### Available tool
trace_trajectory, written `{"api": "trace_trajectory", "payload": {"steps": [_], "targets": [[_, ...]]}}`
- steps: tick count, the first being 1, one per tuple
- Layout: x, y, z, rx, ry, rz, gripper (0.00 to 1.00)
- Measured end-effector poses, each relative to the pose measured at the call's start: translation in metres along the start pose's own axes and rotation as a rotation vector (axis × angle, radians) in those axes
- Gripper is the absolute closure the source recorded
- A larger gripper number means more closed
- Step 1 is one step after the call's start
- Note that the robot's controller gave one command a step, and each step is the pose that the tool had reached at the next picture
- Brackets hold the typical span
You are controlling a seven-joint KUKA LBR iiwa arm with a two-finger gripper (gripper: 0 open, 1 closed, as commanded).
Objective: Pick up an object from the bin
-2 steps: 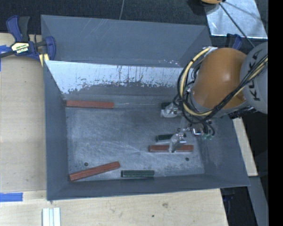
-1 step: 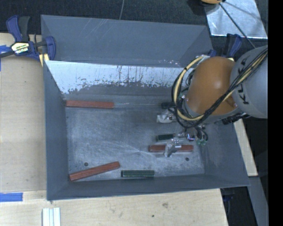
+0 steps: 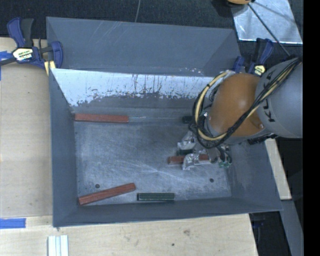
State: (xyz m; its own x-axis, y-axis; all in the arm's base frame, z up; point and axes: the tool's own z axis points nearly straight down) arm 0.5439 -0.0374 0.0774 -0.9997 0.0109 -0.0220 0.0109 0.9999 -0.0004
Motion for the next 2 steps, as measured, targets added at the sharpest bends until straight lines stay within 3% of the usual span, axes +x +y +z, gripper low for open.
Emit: {"api": "trace_trajectory", "payload": {"steps": [1, 2], "targets": [[0.0, 0.0, 0.0, 0.0, 0.0, 0.0, 1.0], [-0.003, 0.002, -0.136, 0.0, 0.018, -0.025, 1.0]]}}
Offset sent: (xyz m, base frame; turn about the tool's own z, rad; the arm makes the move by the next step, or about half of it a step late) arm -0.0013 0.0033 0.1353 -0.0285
